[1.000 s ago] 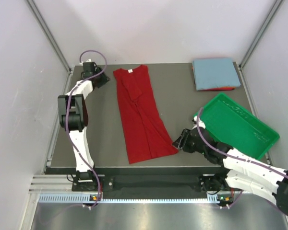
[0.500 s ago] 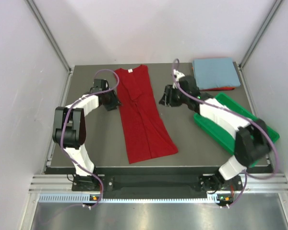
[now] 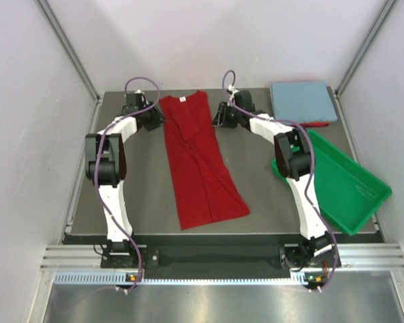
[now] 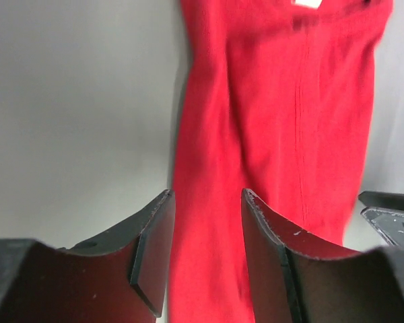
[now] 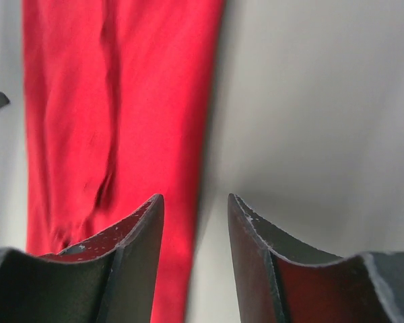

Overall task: Fold and stack the t-shirts
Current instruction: Fold the tshirt

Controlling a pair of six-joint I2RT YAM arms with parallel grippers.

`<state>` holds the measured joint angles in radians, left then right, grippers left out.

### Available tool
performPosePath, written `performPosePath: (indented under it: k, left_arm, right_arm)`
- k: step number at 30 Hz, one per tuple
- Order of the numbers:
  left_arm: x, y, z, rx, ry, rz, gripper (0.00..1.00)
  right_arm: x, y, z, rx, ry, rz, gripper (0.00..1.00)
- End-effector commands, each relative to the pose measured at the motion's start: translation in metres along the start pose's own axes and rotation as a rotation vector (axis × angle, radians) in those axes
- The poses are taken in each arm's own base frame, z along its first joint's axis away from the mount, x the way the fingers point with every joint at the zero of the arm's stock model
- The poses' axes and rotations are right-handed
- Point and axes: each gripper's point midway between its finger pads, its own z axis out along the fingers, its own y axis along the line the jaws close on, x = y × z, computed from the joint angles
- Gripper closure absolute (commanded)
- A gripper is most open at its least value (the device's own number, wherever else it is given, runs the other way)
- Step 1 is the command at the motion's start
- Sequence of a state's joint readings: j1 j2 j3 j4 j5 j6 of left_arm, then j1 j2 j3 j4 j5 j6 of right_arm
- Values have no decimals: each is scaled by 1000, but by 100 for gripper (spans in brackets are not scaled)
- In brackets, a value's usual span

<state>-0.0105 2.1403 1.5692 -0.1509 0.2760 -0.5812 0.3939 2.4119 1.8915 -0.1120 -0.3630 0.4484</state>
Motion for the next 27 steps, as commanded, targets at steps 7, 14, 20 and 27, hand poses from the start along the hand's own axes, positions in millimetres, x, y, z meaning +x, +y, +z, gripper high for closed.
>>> performPosePath:
  k: [7,14,20,27]
  left_arm:
    - [-53,-7,73,52,-127,18,51]
    - [-66,-9,94,74,-166,1,57]
    - [-65,-12,104,120,-179,-18,63]
    - [-66,-22,115,192,-188,-18,66]
  right_arm:
    - [-72,-3,35,-83,-236,22,58]
    - [-85,-3,51,-124,-300,88,63]
    - [-91,-3,61,-135,-342,154,69]
    - [-90,-5,69,-151,-370,221,71]
